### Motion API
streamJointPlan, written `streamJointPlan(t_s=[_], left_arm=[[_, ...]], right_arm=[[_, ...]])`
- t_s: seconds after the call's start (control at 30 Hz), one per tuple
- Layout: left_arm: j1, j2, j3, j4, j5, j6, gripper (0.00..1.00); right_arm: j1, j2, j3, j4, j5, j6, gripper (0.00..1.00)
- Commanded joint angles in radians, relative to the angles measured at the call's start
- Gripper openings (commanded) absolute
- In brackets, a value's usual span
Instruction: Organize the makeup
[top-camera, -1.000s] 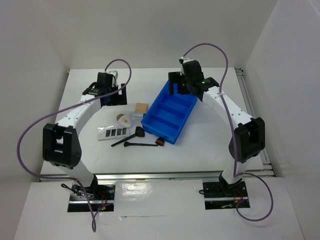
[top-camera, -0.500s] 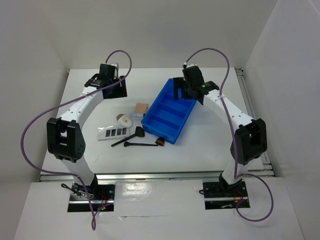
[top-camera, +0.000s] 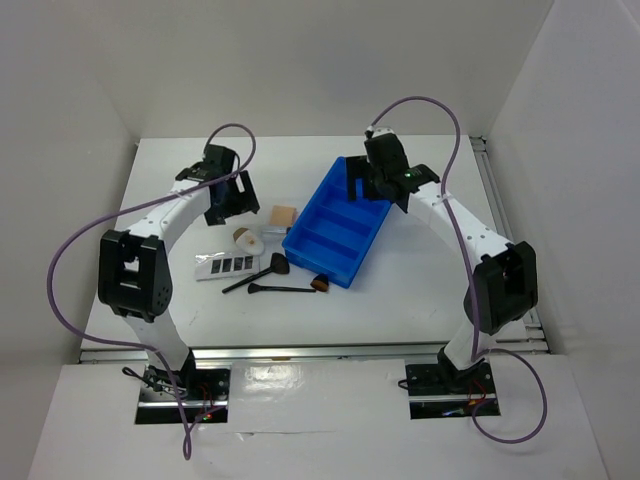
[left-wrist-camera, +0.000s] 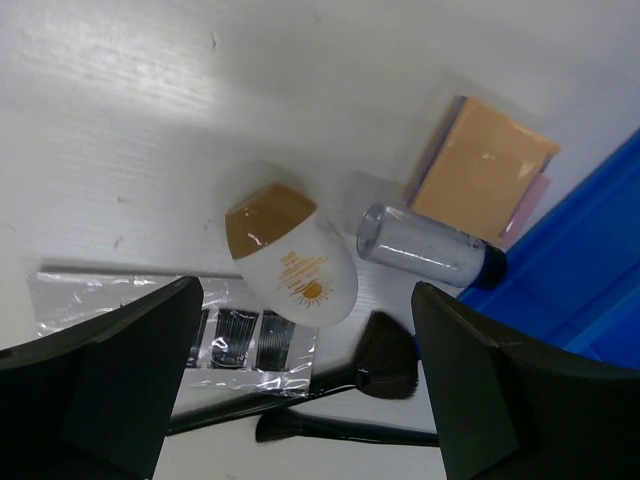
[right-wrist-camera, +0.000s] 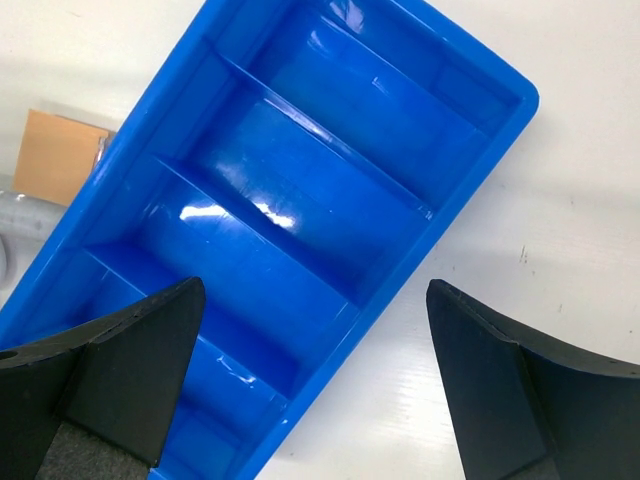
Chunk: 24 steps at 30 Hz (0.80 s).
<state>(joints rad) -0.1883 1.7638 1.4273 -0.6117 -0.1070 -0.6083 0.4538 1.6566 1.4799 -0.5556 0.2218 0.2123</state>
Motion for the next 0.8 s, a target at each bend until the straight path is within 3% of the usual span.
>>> streamJointPlan(t_s=[0.0,0.33,0.77], left_arm=[[0.000,-0.026,-0.028,-0.039,-0.052,-0.132,1.00],[0.000,0.057,-0.050,-0.048,-0.042,-0.284,0.98],[0.000,0.145,-0.050,-0.060,-0.071,-0.355,0.91]], right_arm=[[0.020,-0.027,0.000,-0.003,0.007,0.006,0.99],[0.029,-0.006,0.010,-0.043,0.016,0.006,0.99],[0.029,-0.006,-0.012,-0.061,0.036,0.006,0.99]])
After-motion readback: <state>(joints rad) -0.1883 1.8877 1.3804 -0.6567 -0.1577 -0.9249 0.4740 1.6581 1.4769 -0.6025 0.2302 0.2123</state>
